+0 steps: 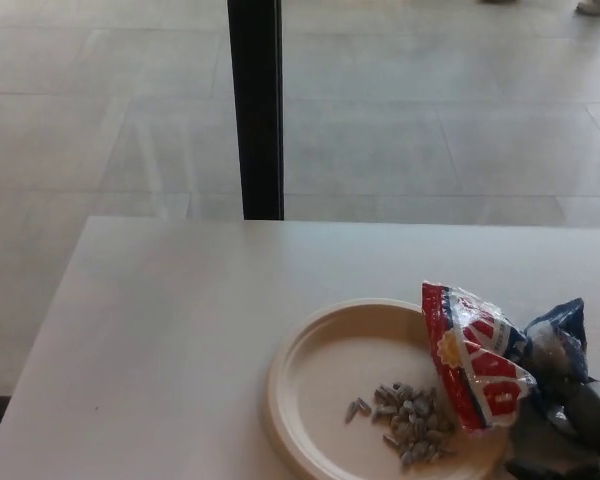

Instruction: The robot uses its right hand to pick up a bag of sunflower seeds kept in the middle of the desk and tilts it over a plate kept next to it to pour out a few seeds and then puts the bag of seeds back on the desk

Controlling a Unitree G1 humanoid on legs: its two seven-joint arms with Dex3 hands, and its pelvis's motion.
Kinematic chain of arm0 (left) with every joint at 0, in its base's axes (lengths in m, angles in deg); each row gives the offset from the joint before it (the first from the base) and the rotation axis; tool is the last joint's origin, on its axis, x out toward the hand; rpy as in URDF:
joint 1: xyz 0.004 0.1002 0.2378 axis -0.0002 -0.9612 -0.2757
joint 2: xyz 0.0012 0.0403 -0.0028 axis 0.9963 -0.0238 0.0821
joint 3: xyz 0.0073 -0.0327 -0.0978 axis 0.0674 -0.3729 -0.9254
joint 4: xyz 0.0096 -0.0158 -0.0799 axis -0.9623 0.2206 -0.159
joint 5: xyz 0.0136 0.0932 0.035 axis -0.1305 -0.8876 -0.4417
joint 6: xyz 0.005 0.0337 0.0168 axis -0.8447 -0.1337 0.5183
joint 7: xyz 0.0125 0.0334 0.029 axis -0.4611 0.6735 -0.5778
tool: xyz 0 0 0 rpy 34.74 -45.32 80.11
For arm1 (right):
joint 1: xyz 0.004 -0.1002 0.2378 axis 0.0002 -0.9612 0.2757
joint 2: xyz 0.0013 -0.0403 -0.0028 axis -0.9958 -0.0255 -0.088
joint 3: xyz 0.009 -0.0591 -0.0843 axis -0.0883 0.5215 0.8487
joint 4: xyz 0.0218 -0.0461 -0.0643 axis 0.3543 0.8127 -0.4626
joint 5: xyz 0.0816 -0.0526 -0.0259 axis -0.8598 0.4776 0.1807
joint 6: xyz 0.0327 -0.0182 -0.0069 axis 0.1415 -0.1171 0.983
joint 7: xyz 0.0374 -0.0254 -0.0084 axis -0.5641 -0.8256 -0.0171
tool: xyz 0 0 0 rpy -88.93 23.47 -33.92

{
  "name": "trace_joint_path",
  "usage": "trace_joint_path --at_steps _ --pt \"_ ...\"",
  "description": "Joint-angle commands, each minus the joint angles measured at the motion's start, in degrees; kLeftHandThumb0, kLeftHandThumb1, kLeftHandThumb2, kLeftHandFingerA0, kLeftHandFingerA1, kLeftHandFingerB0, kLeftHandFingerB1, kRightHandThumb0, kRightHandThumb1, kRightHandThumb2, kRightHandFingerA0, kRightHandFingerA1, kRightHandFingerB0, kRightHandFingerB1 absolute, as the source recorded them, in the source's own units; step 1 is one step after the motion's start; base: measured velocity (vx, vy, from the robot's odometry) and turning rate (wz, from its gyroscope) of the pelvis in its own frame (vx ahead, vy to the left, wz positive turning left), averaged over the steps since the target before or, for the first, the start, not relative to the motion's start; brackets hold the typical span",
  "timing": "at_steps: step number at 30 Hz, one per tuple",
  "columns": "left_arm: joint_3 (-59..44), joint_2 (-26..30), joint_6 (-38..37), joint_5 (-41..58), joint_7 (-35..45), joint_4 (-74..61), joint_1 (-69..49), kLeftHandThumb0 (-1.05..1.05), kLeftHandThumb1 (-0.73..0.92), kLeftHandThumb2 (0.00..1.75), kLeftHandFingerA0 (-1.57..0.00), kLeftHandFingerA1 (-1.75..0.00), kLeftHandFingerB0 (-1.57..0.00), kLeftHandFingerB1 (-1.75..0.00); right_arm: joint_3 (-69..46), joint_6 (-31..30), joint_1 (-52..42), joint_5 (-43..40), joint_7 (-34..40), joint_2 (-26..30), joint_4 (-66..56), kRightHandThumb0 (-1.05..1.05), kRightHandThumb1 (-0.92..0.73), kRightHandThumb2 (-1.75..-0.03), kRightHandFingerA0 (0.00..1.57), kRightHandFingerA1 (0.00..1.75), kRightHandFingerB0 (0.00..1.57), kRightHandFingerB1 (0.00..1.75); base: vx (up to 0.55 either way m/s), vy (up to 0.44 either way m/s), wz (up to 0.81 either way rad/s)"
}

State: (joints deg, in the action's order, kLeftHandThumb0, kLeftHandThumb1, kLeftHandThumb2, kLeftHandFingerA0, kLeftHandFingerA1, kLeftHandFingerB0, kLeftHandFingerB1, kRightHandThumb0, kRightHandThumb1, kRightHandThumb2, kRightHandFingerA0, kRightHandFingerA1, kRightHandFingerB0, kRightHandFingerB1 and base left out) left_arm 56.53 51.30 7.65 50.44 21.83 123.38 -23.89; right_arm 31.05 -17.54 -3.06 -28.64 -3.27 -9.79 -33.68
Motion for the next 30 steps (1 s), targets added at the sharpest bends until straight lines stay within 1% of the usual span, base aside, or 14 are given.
trace_joint_path --at_steps 1,3,10,13,14,16,18,20,21,22,23,24,25,30 --pt "-0.7 0.0 -0.8 0.7 0.8 -0.1 -1.4 -0.47 0.62 0.59 -0.66 -0.70 -0.66 -0.50 0.7 -1.1 -2.4 -2.0 -3.8 1.8 -0.1 -1.00 -0.60 -0.90 0.00 0.24 0.00 0.00 0.00 0.000 0.00" --pt "-0.4 0.1 -0.8 0.3 0.6 0.0 -1.4 -0.47 0.62 0.59 -0.66 -0.68 -0.62 -0.48 0.2 -1.4 -2.7 -2.4 -3.8 2.1 -0.7 -0.98 -0.59 -0.89 0.00 0.24 0.00 0.00 0.00 0.000 0.00" --pt "-0.5 0.1 -0.4 0.3 0.2 0.1 -1.2 -0.47 0.63 0.59 -0.64 -0.64 -0.60 -0.47 -2.5 -0.8 -4.2 -3.4 -3.1 2.8 -1.8 -0.97 -0.58 -0.89 0.00 0.25 0.00 0.00 0.00 0.000 0.00" --pt "-0.3 0.1 -0.4 0.1 0.2 0.0 -1.2 -0.48 0.61 0.58 -0.64 -0.68 -0.68 -0.49 -5.1 -1.1 -5.3 -5.7 -3.9 2.7 -4.6 -0.97 -0.60 -0.86 0.00 0.20 0.00 0.00 0.00 0.000 0.00" --pt "-0.1 0.2 -0.4 -0.1 0.1 0.1 -1.2 -0.48 0.63 0.59 -0.65 -0.62 -0.60 -0.45 -6.1 -1.0 -5.5 -6.6 -4.2 2.6 -5.2 -0.85 -0.46 -0.69 0.00 0.00 0.00 0.00 0.00 0.000 0.00" --pt "0.2 0.2 -0.4 -0.4 -0.1 0.1 -1.2 -0.48 0.63 0.59 -0.65 -0.62 -0.60 -0.45 -7.7 -0.8 -5.8 -8.0 -4.8 2.6 -6.1 -0.85 -0.46 -0.69 0.00 0.00 0.00 0.00 0.00 0.000 0.00" --pt "-0.5 -0.3 -0.2 0.4 0.1 0.1 -1.0 -0.47 0.61 0.58 -0.63 -0.65 -0.62 -0.47 -14.3 -1.6 -5.6 -13.5 -5.4 1.3 -8.8 -0.86 -0.47 -0.70 0.00 0.00 0.00 0.00 0.00 0.000 0.00" --pt "-0.2 -0.1 -0.4 0.2 0.8 0.0 -1.3 -0.47 0.63 0.59 -0.65 -0.69 -0.61 -0.47 -18.4 0.5 -5.3 -16.1 -5.4 1.6 -9.5 -0.88 -0.51 -0.72 0.00 0.00 0.00 0.00 0.00 0.000 0.00" --pt "-0.7 -0.2 -0.3 0.7 0.7 0.0 -1.3 -0.47 0.62 0.59 -0.64 -0.67 -0.62 -0.47 -20.9 0.7 -4.9 -18.0 -5.6 1.3 -10.3 -0.88 -0.51 -0.73 0.00 0.00 0.00 0.00 0.00 0.000 0.00" --pt "-0.6 -0.2 -0.5 0.7 0.5 -0.1 -1.4 -0.48 0.61 0.58 -0.63 -0.66 -0.67 -0.50 -22.9 0.9 -4.5 -19.1 -5.8 1.5 -11.3 -0.86 -0.52 -0.73 0.00 0.00 0.00 0.00 0.00 0.000 0.00" --pt "-0.6 -0.2 -0.6 0.7 0.7 -0.1 -1.4 -0.47 0.61 0.59 -0.62 -0.66 -0.67 -0.51 -24.3 0.2 -4.1 -20.4 -6.2 1.3 -11.7 -0.83 -0.55 -0.58 0.00 0.00 0.00 0.00 0.00 0.000 0.00" --pt "-0.6 -0.2 -0.7 0.7 0.8 -0.2 -1.6 -0.47 0.61 0.59 -0.62 -0.66 -0.67 -0.51 -30.8 -0.4 -2.5 -27.4 -8.6 1.0 -11.9 -0.83 -0.48 -0.71 0.00 0.00 0.00 0.00 0.00 0.000 0.00" --pt "-0.6 -0.2 -0.7 0.7 0.8 -0.2 -1.6 -0.47 0.61 0.59 -0.62 -0.66 -0.67 -0.51 -32.7 -0.3 -2.0 -29.5 -9.5 0.9 -11.8 -0.83 -0.48 -0.71 0.00 0.00 0.00 0.00 0.00 0.000 0.00" --pt "-0.7 -0.3 -0.6 0.7 0.8 -0.1 -1.7 -0.47 0.61 0.59 -0.62 -0.66 -0.67 -0.51 -32.9 -0.4 -1.6 -29.5 -10.0 0.7 -11.6 -0.83 -0.48 -0.71 0.00 0.00 0.00 0.00 0.00 0.000 0.00"
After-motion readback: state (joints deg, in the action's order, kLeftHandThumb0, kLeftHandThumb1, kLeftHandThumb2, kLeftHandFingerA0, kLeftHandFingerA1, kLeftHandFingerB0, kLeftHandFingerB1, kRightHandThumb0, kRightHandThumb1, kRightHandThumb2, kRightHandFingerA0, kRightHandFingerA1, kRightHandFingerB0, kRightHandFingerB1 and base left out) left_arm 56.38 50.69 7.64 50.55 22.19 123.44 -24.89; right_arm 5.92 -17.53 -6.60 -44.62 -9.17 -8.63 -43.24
